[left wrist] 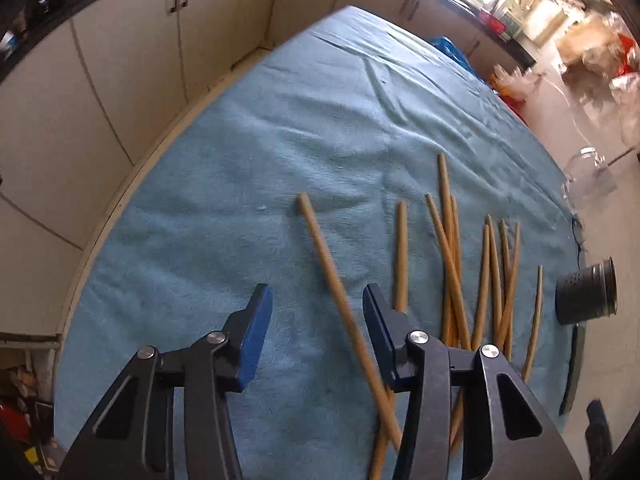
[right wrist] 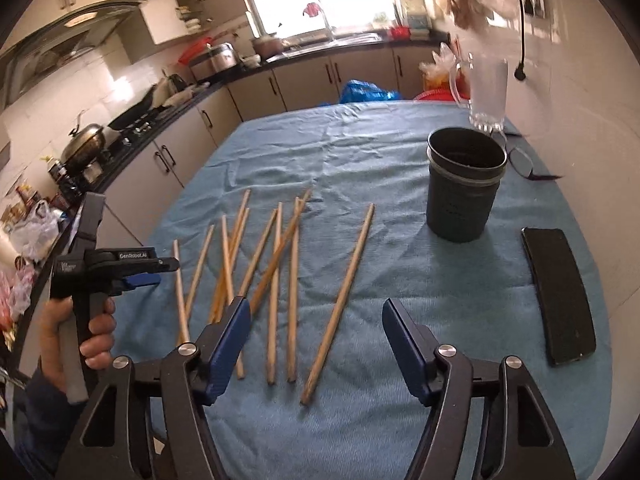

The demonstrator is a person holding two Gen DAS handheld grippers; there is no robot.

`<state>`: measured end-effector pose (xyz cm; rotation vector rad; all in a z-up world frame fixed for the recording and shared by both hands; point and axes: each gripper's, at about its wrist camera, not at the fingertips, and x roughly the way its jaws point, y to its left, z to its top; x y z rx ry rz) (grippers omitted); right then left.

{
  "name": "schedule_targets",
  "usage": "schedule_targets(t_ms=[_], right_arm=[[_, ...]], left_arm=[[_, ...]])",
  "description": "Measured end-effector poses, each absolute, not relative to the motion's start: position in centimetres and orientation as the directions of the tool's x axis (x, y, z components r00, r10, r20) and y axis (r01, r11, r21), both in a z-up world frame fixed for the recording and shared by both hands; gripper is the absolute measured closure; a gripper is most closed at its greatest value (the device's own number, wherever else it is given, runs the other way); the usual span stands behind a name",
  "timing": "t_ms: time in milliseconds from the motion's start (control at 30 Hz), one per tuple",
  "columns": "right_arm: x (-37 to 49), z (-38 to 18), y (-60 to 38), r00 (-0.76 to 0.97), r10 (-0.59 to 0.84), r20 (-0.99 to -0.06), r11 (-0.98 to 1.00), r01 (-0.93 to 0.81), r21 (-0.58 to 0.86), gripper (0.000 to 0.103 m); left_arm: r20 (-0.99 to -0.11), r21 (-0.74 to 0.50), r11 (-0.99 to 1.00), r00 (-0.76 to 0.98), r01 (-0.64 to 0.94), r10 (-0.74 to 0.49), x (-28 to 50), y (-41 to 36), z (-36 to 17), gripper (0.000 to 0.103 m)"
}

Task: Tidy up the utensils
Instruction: 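Close the left tool on one wooden chopstick while the right tool grasps another, then lift the left tool's chopstick upright while the right tool lifts its chopstick upright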

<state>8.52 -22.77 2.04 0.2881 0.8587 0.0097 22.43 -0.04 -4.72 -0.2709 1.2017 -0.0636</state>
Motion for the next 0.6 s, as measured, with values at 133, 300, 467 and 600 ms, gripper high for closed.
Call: schedule_targets(t_ms=[133, 300, 467, 600], right_arm=[[11.3, 1.1, -23.5, 0.611, 0.130, -0.781, 0.948, 0.153, 0.277, 0.050], [16.3, -1.2, -23.9, 0.513, 0.116, -0.851, 0.942, 0.216, 0.258, 0.061], [19.6, -3.6, -23.8, 0.434, 0.078, -0.897, 0.946, 0.253, 0.204, 0.074], [21.0, -4.7, -24.8, 0.410, 0.052, -0.911, 0.943, 0.281, 0.180, 0.076]], left_arm=[[-0.924, -0.123, 0.990, 0.371, -0.073, -0.087, 22.9, -2.1, -4.7, 0.087], [-0.927, -0.083, 0.996, 0.369, -0.013, -0.072, 23.2, -2.0, -4.8, 0.096], [-0.926, -0.085, 0.996, 0.367, 0.026, -0.089, 23.1, -1.8, -4.9, 0.097], [-0.928, -0.099, 0.994, 0.358, 0.035, -0.105, 23.5, -1.6, -4.8, 0.096]])
